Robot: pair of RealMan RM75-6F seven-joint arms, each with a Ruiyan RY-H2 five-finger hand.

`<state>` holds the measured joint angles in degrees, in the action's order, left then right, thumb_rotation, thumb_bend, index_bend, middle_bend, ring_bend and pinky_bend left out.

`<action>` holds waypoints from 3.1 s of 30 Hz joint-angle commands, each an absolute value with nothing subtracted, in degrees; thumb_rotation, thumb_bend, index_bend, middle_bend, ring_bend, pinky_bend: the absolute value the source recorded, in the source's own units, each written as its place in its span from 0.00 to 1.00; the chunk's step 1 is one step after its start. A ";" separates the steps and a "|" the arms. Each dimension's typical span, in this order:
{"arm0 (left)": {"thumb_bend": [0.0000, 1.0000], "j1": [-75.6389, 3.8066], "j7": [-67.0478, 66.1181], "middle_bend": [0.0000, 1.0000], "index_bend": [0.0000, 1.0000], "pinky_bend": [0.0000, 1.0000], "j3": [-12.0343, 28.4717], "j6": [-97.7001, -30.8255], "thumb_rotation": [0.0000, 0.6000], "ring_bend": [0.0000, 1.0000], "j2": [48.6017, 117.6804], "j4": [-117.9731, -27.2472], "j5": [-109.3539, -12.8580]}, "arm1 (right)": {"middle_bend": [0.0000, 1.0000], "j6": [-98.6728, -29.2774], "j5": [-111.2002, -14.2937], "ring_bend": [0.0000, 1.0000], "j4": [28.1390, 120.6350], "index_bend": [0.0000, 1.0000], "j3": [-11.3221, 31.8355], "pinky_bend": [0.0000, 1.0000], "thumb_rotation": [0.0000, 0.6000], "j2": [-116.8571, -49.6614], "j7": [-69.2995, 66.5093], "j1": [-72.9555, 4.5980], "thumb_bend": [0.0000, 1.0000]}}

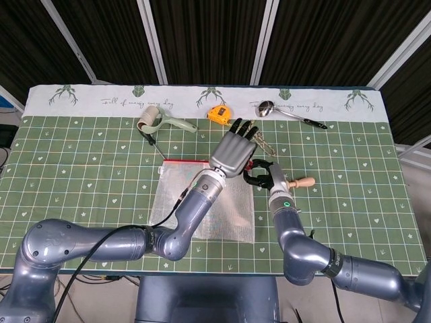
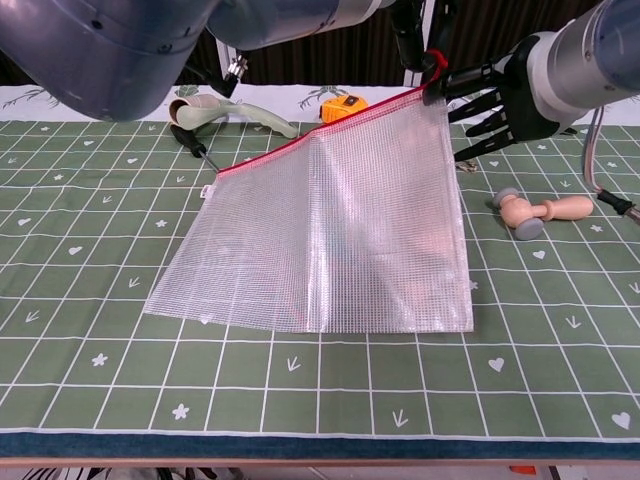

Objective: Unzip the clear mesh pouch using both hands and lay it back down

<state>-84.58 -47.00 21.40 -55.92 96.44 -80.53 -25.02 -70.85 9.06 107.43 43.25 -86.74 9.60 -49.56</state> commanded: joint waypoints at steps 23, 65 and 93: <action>0.43 -81.01 -46.28 0.12 0.63 0.00 18.34 -57.63 1.00 0.00 94.21 -81.93 -25.38 | 0.22 -69.69 12.55 0.00 110.15 0.63 46.53 0.21 1.00 -83.62 7.95 -49.08 0.55; 0.43 -70.16 -43.69 0.12 0.63 0.00 12.70 -58.91 1.00 0.00 85.00 -85.56 -28.84 | 0.23 -69.29 13.03 0.00 107.68 0.63 47.68 0.21 1.00 -78.99 5.76 -48.39 0.55; 0.43 -62.88 -39.89 0.12 0.62 0.00 10.89 -57.11 1.00 0.00 74.89 -86.92 -31.14 | 0.23 -69.17 12.44 0.00 107.06 0.64 46.25 0.21 1.00 -76.56 5.86 -47.08 0.55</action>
<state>-62.95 -39.96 10.89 -57.17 74.97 -86.95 -31.15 -69.19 12.46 107.08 46.27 -76.58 5.86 -47.10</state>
